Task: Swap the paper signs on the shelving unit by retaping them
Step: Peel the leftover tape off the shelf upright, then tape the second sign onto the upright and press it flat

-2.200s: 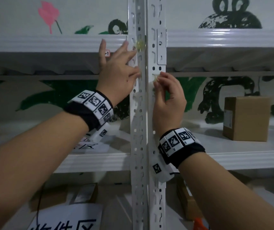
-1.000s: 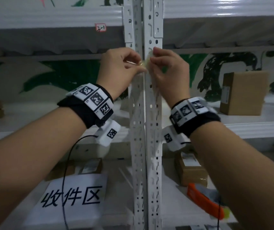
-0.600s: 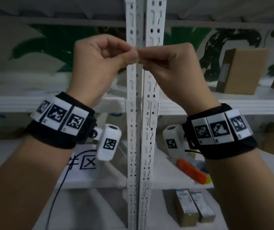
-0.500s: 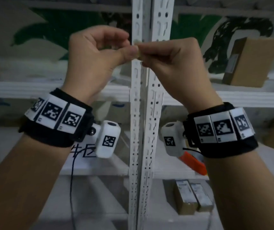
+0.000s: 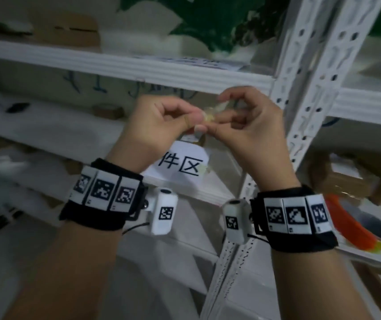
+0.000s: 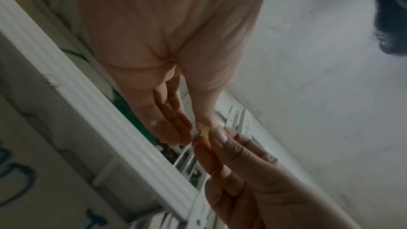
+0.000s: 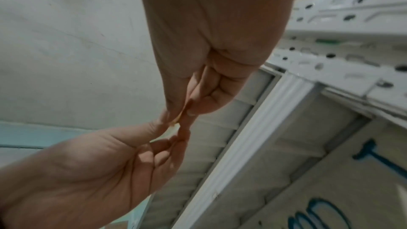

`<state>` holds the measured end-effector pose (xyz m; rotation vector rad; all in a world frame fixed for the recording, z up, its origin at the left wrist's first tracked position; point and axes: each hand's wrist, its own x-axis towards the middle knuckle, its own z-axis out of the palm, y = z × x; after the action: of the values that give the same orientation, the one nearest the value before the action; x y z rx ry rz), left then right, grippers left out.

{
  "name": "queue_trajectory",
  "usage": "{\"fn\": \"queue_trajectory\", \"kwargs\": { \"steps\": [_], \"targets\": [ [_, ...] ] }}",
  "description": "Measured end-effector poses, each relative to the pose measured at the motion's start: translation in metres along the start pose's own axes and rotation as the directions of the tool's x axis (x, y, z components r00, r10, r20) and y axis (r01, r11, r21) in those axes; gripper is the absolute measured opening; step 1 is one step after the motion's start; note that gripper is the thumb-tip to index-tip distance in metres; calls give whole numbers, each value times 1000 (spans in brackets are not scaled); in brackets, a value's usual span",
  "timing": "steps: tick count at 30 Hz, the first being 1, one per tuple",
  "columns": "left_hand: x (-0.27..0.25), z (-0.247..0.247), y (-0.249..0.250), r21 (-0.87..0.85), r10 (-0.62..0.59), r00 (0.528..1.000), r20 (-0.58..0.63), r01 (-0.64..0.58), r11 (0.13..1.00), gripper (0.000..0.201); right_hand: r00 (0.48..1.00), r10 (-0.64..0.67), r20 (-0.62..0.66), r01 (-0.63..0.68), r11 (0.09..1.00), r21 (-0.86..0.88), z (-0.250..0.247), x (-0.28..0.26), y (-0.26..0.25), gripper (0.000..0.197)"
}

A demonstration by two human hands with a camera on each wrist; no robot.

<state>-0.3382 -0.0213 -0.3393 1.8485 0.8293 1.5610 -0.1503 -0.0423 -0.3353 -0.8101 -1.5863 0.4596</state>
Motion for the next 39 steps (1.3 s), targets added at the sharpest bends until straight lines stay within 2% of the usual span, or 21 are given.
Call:
{"fn": "queue_trajectory", "kwargs": {
  "steps": [2,5,8,12,15,17,18,19,20,21,22,23,24,26,27,28,32,34,36,37,39],
  "targets": [
    [-16,-9,-12,74,-45,999,-18,47,996,11,997,66,50,-66,998,-1,15,-7,15,46],
    [-30,-17,-21,153,-149,986,-72,159,975,17,990,68,121,-58,995,-79,29,-13,31,28],
    [-39,-18,-23,162,-181,972,-147,204,965,15,990,27,141,-13,995,-99,39,-17,37,13],
    [-48,-11,-26,206,-153,966,-207,196,959,10,989,-9,147,14,1000,-28,41,-18,44,12],
    [-49,-10,-20,279,-164,949,-269,240,930,6,1000,19,-5,-18,998,54,35,-22,45,15],
    [-47,-11,-15,294,-201,918,-341,308,905,17,978,32,-206,2,987,163,27,-29,47,16],
    [-45,-14,-12,284,-203,908,-366,317,905,24,978,-11,-209,34,994,106,23,-34,53,17],
    [-44,-16,-12,265,-193,905,-379,306,915,27,998,-61,-34,60,998,-24,18,-40,62,21],
    [-42,-17,-11,244,-181,905,-386,289,926,26,955,-5,295,55,985,-162,15,-46,74,28],
    [-40,-20,-11,231,-172,906,-388,276,933,24,769,165,618,50,948,-315,16,-53,85,37],
    [-39,-20,-12,227,-172,907,-384,273,935,21,575,317,754,71,899,-432,16,-60,97,44],
    [-37,-20,-15,228,-179,908,-380,279,933,20,519,365,773,74,882,-466,13,-63,103,45],
    [-36,-19,-18,228,-187,908,-375,286,931,19,593,336,732,20,902,-430,10,-63,105,39],
    [-33,-13,-24,224,-197,907,-372,294,929,20,824,260,503,-175,962,-211,0,-60,99,18],
    [-33,-9,-27,229,-200,909,-365,296,927,21,871,250,423,-222,968,-117,-4,-58,94,11],
    [-33,-4,-31,237,-205,914,-351,299,924,21,882,247,402,-239,968,-72,-9,-55,89,6],
    [-30,17,-44,271,-221,933,-283,299,915,21,833,270,483,-299,954,-18,-25,-55,82,12],
    [-28,26,-50,280,-228,938,-261,300,912,16,735,304,606,-364,931,-25,-31,-57,85,26],
    [-25,34,-57,279,-246,941,-231,306,910,15,592,330,735,-370,922,-115,-33,-63,98,69],
    [-23,38,-62,279,-253,943,-217,309,909,16,549,349,759,-354,920,-167,-33,-67,107,81],
    [-21,45,-72,267,-269,942,-201,317,910,14,568,372,734,-335,919,-207,-28,-73,122,79]
  ]
}}
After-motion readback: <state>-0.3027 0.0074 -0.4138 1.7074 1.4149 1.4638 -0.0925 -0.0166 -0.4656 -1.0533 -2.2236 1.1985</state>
